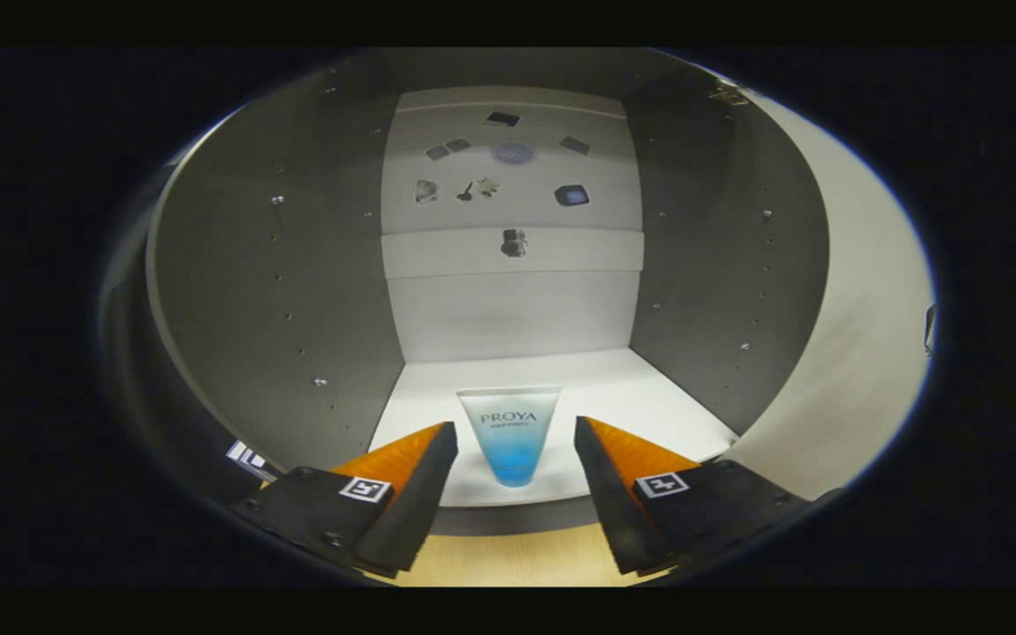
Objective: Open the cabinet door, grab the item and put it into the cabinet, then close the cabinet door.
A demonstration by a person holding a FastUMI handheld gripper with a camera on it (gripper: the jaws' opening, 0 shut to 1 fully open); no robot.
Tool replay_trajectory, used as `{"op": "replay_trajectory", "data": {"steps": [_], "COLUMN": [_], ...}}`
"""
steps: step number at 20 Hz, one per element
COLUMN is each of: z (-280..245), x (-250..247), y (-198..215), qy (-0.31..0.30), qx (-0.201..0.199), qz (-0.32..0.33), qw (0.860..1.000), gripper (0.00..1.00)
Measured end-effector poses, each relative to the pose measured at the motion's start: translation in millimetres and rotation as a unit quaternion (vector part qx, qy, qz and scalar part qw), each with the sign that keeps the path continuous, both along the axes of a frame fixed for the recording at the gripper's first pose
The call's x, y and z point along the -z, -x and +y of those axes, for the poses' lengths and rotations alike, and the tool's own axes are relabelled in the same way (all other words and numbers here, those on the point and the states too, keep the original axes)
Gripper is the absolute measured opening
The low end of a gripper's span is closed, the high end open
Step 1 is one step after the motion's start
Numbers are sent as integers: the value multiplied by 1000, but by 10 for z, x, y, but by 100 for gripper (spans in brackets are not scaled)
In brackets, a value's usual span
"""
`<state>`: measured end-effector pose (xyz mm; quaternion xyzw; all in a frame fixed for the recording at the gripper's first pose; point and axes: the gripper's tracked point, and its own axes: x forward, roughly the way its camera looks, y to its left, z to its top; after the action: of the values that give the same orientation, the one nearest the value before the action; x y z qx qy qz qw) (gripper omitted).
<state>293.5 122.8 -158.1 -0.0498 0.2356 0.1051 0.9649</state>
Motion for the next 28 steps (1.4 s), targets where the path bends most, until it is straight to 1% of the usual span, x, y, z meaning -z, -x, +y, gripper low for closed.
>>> {"op": "replay_trajectory", "data": {"steps": [3,6,8,11,15,19,21,24,28], "z": [-42,-123,-218,-378,-626,-888,-1070,-1518,-2188], "x": [-168,-344,-446,-562,-668,-709,-761,-962,-1170], "y": [249,628,934,1400,1999,2599,2876,3184,3394], "qy": [-9,-36,-44,-38,-15,-28,-31,-24,-17], "qx": [1,9,15,20,22,47,56,83,117], "qz": [-22,-47,-64,-86,-104,-106,-109,-129,-146], "qw": [1000,998,997,995,994,993,992,988,982], "gripper": [97,99,99,99,99,99,98,99,99]}}
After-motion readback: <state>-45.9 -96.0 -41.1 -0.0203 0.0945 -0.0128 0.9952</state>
